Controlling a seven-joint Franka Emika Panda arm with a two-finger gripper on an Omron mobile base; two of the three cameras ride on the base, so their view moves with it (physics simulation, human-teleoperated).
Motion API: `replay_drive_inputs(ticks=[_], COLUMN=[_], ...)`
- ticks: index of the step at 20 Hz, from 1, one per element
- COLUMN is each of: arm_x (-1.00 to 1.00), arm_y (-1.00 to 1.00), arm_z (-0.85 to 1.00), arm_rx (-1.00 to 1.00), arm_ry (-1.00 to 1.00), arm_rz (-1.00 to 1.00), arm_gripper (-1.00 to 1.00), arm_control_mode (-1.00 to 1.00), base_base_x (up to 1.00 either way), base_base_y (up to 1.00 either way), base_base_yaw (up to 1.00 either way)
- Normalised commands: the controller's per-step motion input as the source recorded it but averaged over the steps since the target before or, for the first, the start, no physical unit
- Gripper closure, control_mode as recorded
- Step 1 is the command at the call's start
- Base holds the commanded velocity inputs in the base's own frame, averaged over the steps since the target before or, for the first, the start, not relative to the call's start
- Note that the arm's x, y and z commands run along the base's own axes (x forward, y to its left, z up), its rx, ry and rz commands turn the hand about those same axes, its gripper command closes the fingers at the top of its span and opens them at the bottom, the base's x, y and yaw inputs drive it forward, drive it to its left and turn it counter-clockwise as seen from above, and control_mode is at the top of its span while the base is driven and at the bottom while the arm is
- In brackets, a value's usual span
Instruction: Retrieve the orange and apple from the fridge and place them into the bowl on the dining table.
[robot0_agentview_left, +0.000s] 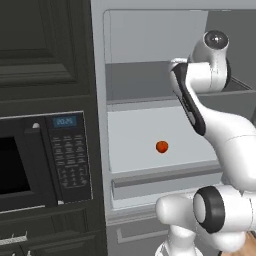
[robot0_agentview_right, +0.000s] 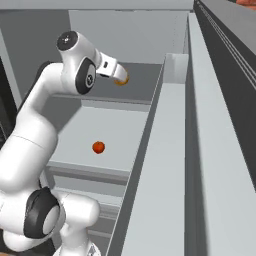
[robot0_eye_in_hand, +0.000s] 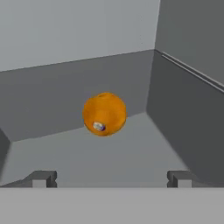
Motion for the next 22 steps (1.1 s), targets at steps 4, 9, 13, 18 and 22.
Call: replay_drive_inputs(ticks=[4,9,13,18,22], arm_x=[0.52,0.58,0.56,0.41,0.24], arm_y=[-0.09,-0.02,-0.16,-0.21,-0.02], arm_z=[-0.13,-0.27,-0.13,-0.14,-0.22], arm_rx=[0.0,-0.02,0.0,0.0,-0.01], arm_ry=[0.07,0.04,0.01,0.0,0.01], arm_rz=[0.0,0.0,0.0,0.0,0.0], arm_gripper=[-1.0,-1.0,-1.0,-1.0,-1.0], arm_control_mode=[-1.0,-1.0,-1.0,-1.0,-1.0], base_base_x=[0.0,0.0,0.0,0.0,0.0], base_base_y=[0.0,0.0,0.0,0.0,0.0], base_base_yaw=[0.0,0.0,0.0,0.0,0.0])
